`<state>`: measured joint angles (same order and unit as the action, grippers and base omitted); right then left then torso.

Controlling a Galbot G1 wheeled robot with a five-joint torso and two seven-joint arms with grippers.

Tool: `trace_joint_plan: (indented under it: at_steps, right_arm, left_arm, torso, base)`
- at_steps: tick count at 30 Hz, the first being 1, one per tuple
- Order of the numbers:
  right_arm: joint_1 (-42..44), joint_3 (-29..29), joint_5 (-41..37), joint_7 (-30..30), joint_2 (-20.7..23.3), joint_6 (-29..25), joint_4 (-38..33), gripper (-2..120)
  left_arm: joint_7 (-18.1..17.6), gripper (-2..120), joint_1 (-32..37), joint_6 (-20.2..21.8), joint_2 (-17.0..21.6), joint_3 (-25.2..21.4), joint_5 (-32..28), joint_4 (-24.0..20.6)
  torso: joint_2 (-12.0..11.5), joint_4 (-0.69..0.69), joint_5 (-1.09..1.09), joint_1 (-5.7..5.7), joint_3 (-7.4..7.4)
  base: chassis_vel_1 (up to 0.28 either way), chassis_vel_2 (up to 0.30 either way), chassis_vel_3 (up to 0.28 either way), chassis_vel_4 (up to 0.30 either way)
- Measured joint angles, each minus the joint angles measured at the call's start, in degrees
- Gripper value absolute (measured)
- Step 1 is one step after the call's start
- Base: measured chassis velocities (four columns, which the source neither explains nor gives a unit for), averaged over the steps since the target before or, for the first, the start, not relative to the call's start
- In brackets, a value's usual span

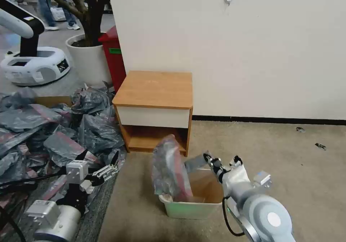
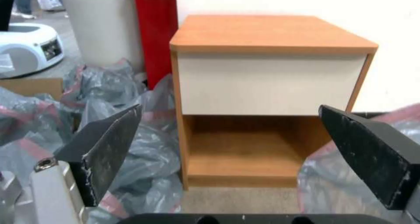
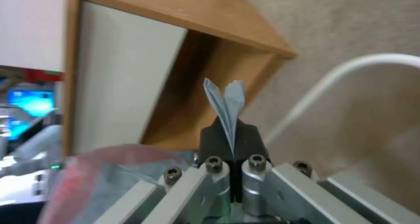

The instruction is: Pick up the garbage bag from the table and place it over the trash can.

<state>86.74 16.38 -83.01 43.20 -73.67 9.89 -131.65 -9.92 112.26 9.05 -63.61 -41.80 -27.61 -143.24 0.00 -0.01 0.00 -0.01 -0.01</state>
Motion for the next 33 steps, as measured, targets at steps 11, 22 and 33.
trace_joint_plan:
  at_steps: [11, 22, 33]
  right_arm:
    - [2.2, -4.4, 6.6, 4.3, 0.4, -3.4, -0.2, 0]
    - [4.4, -4.7, 9.3, 6.5, 0.6, -1.8, -1.5, 31]
    - [8.4, -3.9, 14.8, 5.7, 0.2, -0.4, -5.1, 71]
  left_arm:
    - [0.3, 100, -1.5, 0.0, 0.7, 0.5, -0.1, 0.0]
    - [1.2, 100, -2.4, 0.0, 0.7, 1.2, -0.2, 0.0]
    - [1.7, 100, -3.1, -0.1, 2.5, 2.0, -0.1, 0.0]
  torso:
    - [0.0, 0.0, 0.0, 0.0, 0.0]
    - [0.0, 0.01, 0.0, 0.0, 0.01]
    - [0.0, 0.0, 0.0, 0.0, 0.0]
  base:
    - [0.0, 0.0, 0.0, 0.0]
    - [0.0, 0.0, 0.0, 0.0]
    - [0.0, 0.0, 0.0, 0.0]
